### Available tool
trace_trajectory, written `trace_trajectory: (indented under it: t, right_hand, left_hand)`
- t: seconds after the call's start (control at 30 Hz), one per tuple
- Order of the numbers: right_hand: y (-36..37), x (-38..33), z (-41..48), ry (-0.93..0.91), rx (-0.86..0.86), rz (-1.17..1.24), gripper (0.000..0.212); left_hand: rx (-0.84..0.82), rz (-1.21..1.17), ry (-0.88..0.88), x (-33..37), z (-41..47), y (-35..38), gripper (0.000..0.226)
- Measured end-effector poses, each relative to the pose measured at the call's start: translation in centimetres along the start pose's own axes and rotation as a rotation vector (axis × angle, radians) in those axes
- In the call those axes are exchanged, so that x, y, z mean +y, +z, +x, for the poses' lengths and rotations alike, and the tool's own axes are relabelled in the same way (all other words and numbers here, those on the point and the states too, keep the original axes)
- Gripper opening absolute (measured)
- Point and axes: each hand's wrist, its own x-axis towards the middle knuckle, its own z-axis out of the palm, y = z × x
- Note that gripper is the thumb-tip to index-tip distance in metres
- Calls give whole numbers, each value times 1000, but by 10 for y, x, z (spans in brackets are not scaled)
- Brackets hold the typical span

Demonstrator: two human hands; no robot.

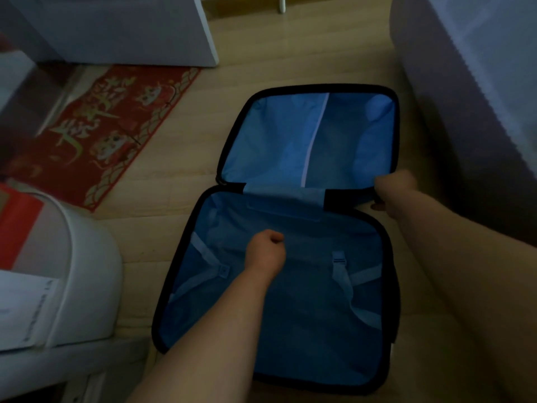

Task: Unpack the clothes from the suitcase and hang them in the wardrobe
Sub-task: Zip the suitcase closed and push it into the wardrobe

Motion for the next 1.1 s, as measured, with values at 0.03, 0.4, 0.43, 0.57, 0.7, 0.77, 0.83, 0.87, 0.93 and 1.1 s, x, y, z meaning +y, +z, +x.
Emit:
trace_trajectory:
  t: [0.03,0.4,0.43,0.57,0.7,0.77,0.83,0.87,0.93,1.1]
  right_hand:
    - [-1,1,1,10,-19,50,44]
    - [2,14,-7,59,-51,557,40]
    - [2,14,-7,21,-45,529,44]
    - [-3,14,-11,-38,-30,536,50]
    - [-9,14,-18,-72,-27,614,52]
    - [-11,14,-22,-93,-26,646,57]
    - [-13,13,-25,-104,-30,676,63]
    - [-15,13,-27,-106,-31,680,65]
    - [-18,15,-31,-105,-39,687,66]
    - [-25,19,-42,-90,-75,768,67]
  left_hand:
    - [11,-11,-4,0,1,-2,26]
    - [122,-177,55,30,0,-22,28]
    - [132,-183,66,34,-1,-25,28]
    - [225,-193,106,56,-3,-39,28]
    - [226,-92,175,93,0,-54,32]
    - [244,-62,208,114,2,-62,35]
    - [289,-14,248,137,1,-72,40]
    - [319,6,275,150,0,-77,45]
    - [408,51,349,171,-6,-86,58]
    - [654,427,672,214,-16,-116,78]
